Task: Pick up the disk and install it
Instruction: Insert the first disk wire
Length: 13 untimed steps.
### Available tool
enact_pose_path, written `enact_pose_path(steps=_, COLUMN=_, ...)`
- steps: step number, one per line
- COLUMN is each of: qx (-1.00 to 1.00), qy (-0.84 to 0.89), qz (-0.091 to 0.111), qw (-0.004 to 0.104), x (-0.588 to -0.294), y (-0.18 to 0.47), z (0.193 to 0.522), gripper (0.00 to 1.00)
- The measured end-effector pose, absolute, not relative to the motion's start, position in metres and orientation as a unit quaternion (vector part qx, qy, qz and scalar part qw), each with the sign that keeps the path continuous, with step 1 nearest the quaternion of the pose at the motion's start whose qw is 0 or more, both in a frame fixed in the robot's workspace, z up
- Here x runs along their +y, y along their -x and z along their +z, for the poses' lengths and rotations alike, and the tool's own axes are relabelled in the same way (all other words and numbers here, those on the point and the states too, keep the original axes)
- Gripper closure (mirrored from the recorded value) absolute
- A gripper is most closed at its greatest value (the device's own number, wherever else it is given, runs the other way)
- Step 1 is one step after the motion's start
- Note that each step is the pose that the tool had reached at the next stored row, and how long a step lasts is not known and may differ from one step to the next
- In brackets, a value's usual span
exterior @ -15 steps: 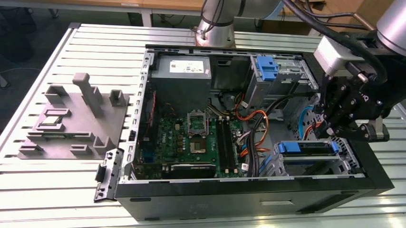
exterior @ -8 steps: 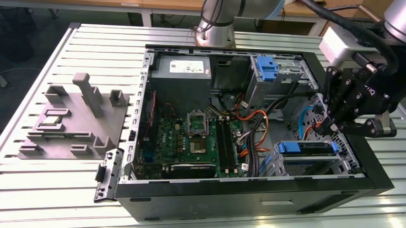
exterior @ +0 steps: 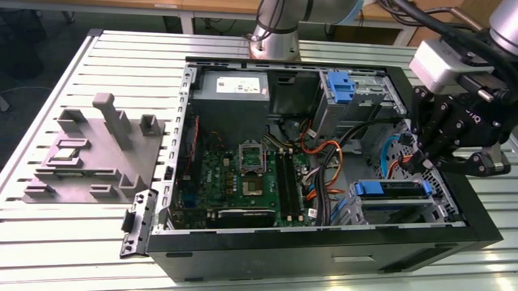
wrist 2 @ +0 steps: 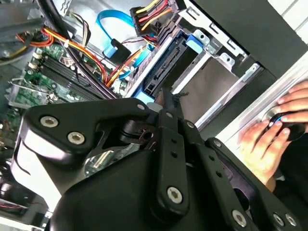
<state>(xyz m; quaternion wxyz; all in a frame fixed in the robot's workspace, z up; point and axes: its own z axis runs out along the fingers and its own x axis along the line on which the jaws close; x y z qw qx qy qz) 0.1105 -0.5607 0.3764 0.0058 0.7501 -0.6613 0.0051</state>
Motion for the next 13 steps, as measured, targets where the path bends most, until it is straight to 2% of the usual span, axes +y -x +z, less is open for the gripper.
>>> enact_pose_path(steps=13, qx=-0.600, qy=-0.800, qz=0.005, qw=0.005, x=-0.5607, y=-0.1112, z=0.3755, gripper=0.90)
